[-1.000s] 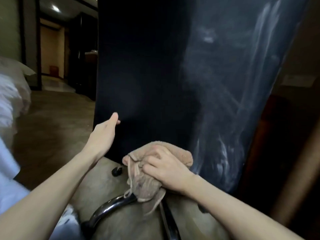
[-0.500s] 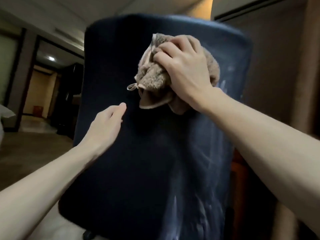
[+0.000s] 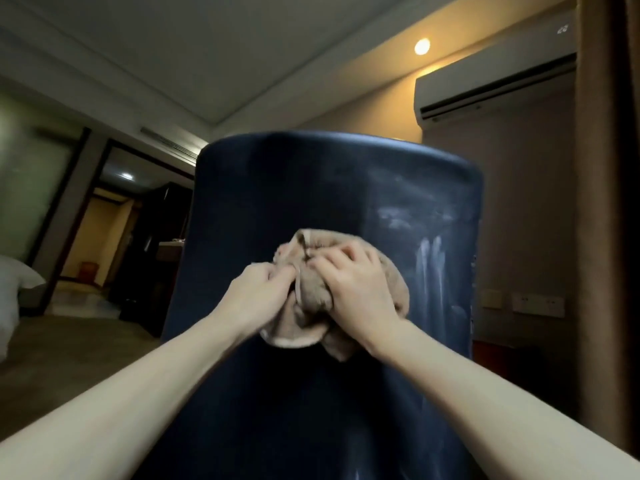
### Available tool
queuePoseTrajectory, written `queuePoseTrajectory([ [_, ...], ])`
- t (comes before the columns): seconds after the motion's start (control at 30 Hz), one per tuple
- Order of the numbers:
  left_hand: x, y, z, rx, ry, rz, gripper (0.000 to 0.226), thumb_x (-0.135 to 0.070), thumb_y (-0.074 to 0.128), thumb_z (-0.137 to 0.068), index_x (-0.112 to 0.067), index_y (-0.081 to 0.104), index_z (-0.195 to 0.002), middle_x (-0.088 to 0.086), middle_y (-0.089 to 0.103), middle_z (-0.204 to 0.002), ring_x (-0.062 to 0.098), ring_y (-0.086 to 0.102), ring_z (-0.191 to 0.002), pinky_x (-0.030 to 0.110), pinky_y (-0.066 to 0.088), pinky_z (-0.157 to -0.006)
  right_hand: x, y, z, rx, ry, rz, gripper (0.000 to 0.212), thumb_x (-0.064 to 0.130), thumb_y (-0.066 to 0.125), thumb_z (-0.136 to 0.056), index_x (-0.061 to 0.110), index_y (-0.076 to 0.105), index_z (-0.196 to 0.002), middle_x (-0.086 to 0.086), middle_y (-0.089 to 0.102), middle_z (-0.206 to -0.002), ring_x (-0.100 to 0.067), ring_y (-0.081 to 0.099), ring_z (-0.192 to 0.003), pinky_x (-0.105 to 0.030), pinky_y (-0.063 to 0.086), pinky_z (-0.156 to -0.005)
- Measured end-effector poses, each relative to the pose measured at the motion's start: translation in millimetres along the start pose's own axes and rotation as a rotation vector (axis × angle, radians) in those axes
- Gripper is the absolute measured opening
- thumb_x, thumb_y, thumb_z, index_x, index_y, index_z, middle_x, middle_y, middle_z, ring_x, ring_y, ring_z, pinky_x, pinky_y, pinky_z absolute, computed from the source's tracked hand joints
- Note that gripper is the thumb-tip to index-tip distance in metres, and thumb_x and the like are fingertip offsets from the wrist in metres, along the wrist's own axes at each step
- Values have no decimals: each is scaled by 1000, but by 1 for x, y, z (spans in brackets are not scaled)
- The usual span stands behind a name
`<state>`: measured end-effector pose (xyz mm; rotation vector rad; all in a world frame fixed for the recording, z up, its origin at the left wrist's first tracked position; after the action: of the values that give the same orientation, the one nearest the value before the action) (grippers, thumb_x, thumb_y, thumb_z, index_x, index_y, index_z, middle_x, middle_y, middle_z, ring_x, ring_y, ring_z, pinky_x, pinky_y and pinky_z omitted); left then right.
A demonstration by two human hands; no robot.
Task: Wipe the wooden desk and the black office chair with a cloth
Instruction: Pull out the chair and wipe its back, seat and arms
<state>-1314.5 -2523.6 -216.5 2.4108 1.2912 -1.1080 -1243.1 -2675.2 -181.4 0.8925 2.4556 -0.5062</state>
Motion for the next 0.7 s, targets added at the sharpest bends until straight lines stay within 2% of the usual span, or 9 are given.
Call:
queuePoseTrajectory([
  [0.1,11,-3,3,91,-39,-29,38,-52,48,-82,-22,65,-67,-10,67,-67,14,60,-67,33,43,-66,-1,-6,-9,8,-211,109,6,16,74,-84,19,71,-88,3,70,-90,-28,60,-84,-42,47,-71],
  [0.17,9,-7,1,104,-33,-9,37,-50,42,-77,-20,61,-68,-10,61,-66,16,52,-68,37,41,-70,-8,-25,-32,-45,-376,217,7,17,65,-90,20,68,-84,1,67,-83,-29,61,-81,-41,47,-67],
  [0.2,6,-9,-1,75,-22,5,39,-49,41,-77,-19,64,-74,-11,63,-70,17,54,-71,38,44,-72,-13,-39,-47,-116,-415,256,14,18,60,-94,19,69,-84,-1,67,-84,-29,62,-82,-41,48,-69],
  [0.27,-3,-14,-6,-8,-1,27,39,-50,41,-79,-30,74,-85,-14,70,-78,12,62,-79,35,50,-76,-27,-68,-78,-284,-379,309,21,19,55,-102,18,72,-90,-3,71,-94,-30,65,-89,-41,48,-77],
  [0.33,-15,-17,-8,-55,16,8,41,-56,41,-77,-39,75,-92,-21,70,-73,3,63,-72,28,47,-68,-45,-91,-107,-358,-292,360,25,23,50,-106,17,74,-102,-3,72,-110,-31,66,-102,-41,47,-90],
  [0.4,-27,-17,-12,-78,43,-23,38,-58,42,-80,-41,73,-94,-26,66,-66,0,62,-62,23,42,-59,-66,-99,-133,-220,-169,394,34,26,41,-106,18,67,-125,-4,65,-134,-33,57,-124,-43,39,-105],
  [0.5,-44,-14,-13,-111,83,0,36,-57,44,-81,-41,74,-92,-18,72,-83,6,67,-75,26,46,-65,-90,-84,-144,88,0,327,61,19,49,-96,24,39,-156,-4,36,-163,-31,31,-149,-45,26,-119],
  [0.6,-52,-13,-8,-145,113,58,42,-61,41,-79,-38,75,-87,-11,75,-89,11,68,-81,33,55,-75,-92,-59,-119,224,105,170,86,15,60,-85,29,24,-162,-2,21,-170,-29,17,-156,-51,13,-126],
  [0.7,-48,-15,-4,-187,114,72,40,-64,40,-78,-45,74,-84,-20,73,-87,10,67,-79,29,53,-72,-80,-42,-76,218,71,91,87,18,65,-80,26,33,-160,-4,28,-167,-32,14,-157,-54,4,-126],
])
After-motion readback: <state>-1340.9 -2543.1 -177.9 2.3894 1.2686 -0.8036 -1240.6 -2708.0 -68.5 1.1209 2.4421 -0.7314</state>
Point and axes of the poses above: each hand's wrist, its own z-axis away from the middle knuckle, its own y-axis out of the palm, x = y × z, the point moved 4 cm from there along -z, towards the middle knuckle
